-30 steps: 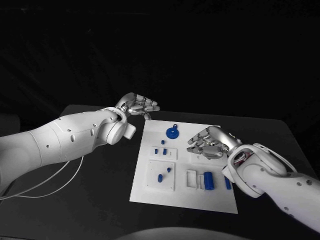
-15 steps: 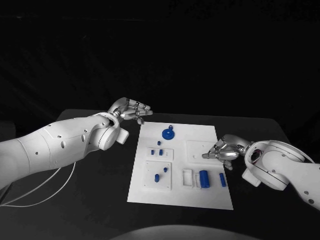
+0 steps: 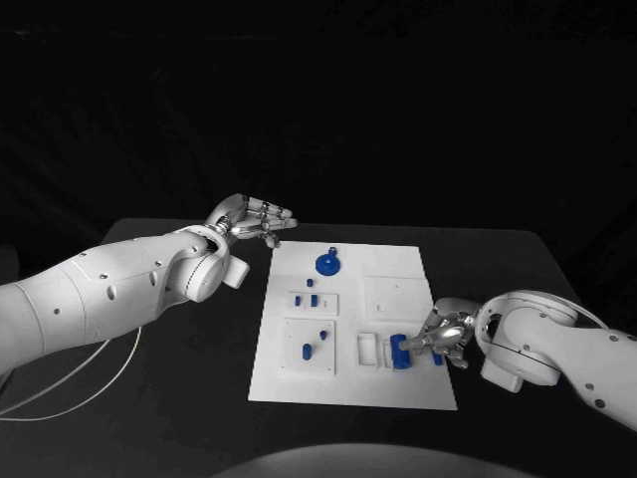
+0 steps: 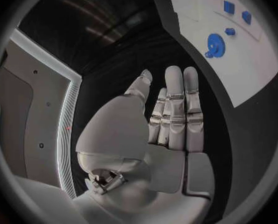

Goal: Assemble the parts on the task board

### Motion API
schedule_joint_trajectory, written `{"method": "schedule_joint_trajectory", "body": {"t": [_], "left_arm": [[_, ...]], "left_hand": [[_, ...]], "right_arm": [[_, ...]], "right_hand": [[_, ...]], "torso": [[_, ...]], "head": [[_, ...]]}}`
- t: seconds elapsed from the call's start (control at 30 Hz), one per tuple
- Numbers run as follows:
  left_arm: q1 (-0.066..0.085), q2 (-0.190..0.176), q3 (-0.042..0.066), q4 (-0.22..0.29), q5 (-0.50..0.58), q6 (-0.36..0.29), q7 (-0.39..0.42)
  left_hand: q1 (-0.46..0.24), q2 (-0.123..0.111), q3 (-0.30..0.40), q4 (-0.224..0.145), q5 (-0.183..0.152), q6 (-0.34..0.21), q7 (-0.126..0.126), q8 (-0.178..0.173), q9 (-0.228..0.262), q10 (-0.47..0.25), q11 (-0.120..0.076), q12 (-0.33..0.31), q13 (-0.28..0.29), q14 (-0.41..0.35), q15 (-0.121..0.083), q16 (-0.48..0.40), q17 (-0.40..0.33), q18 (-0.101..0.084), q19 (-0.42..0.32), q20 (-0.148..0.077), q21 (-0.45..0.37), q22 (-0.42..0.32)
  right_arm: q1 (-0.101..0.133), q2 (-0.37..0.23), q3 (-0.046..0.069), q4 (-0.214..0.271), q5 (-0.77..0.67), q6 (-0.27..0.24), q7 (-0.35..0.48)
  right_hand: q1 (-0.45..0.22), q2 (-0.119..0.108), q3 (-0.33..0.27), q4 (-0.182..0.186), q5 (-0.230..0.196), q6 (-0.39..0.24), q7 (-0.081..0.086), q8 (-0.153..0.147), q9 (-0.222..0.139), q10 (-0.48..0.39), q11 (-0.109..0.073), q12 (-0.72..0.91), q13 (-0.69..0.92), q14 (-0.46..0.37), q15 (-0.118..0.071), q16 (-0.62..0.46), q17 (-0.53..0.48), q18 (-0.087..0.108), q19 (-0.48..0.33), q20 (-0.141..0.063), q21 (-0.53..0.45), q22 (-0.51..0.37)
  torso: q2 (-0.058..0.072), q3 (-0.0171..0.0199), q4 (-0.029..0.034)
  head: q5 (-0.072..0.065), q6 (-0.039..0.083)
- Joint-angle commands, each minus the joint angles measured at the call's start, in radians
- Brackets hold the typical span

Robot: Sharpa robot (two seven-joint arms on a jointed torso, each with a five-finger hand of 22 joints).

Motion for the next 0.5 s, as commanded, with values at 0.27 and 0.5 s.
{"method": "schedule_joint_trajectory", "body": {"t": [0.27, 0.5], "left_arm": [[-0.001, -0.002, 0.0, 0.007, 0.013, 0.019, 0.026], [-0.001, -0.003, 0.0, 0.008, 0.014, 0.02, 0.022]], "left_hand": [[-0.015, 0.001, -0.007, 0.009, -0.002, -0.005, -0.001, -0.004, 0.001, -0.003, 0.003, -0.002, 0.0, 0.002, -0.004, 0.004, -0.002, -0.007, 0.004, -0.004, -0.007, -0.006], [-0.017, 0.001, -0.008, 0.011, -0.002, -0.006, -0.001, -0.004, 0.0, -0.004, 0.003, -0.002, 0.0, 0.002, -0.003, 0.005, -0.002, -0.008, 0.005, -0.004, -0.008, -0.008]], "right_arm": [[-0.005, 0.024, -0.018, -0.008, -0.12, 0.005, -0.043], [-0.006, 0.045, -0.032, -0.022, -0.124, -0.025, -0.049]], "right_hand": [[-0.02, -0.028, 0.014, 0.023, -0.006, -0.005, -0.003, 0.002, 0.004, 0.016, -0.002, 0.022, 0.032, 0.01, -0.005, 0.014, 0.033, -0.015, 0.052, -0.004, 0.036, 0.024], [-0.017, -0.034, -0.024, 0.07, -0.006, -0.012, -0.002, 0.002, 0.006, 0.017, -0.001, 0.018, 0.048, 0.012, -0.004, 0.014, 0.047, -0.015, 0.052, -0.004, 0.042, 0.033]], "torso": [[0.003, 0.0015, -0.001], [0.003, 0.0013, -0.0009]], "head": [[0.001, -0.001], [0.006, -0.004]]}}
